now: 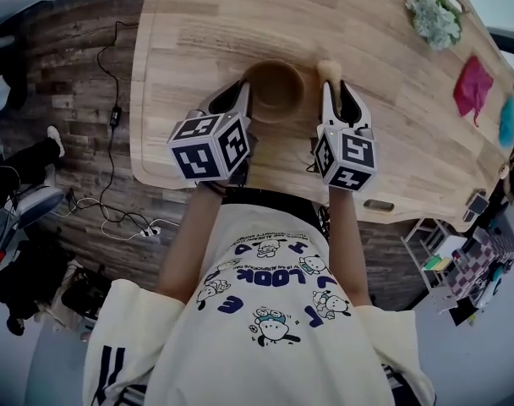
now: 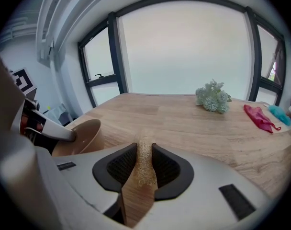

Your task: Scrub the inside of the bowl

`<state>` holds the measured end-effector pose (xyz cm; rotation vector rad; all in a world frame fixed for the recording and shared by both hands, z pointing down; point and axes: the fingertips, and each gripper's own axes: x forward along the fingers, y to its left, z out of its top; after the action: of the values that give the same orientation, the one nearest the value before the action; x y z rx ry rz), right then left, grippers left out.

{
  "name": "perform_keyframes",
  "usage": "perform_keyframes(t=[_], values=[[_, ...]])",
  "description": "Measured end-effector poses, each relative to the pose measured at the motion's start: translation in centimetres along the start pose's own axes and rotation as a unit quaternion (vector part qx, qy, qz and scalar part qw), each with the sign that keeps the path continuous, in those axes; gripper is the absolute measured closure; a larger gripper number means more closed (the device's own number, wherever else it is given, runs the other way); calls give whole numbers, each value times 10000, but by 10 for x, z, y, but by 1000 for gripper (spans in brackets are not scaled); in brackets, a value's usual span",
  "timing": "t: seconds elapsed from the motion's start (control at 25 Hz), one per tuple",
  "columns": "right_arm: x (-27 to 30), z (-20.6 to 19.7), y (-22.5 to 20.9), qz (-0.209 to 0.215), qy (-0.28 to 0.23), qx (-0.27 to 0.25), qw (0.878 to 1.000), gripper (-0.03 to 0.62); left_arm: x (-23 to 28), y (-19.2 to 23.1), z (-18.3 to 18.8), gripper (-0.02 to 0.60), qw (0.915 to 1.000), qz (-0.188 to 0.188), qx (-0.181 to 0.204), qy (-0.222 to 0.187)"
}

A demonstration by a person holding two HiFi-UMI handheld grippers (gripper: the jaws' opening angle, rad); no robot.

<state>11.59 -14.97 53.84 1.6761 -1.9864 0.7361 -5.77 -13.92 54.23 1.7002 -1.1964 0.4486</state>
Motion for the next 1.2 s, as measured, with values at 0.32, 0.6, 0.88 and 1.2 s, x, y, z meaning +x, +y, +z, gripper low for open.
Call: perform_keyframes(t=[0.32,0.6,0.88,1.2], values=[[-12,10,14,252,-201,41,9995,499,-13,0,0,540,9999,66,78,-52],[-45,45,33,648,-677,171,9955,500,-22,-8,3,540,9997,143,192,-87],[-86,87,70,1276,-1201,10,9845,500,-38,-21,12,540,9990,139,329,-269],[-101,76,112,1745,-895,-399,9798,500,-59,-49,22,540,9975,-30,441,-556]])
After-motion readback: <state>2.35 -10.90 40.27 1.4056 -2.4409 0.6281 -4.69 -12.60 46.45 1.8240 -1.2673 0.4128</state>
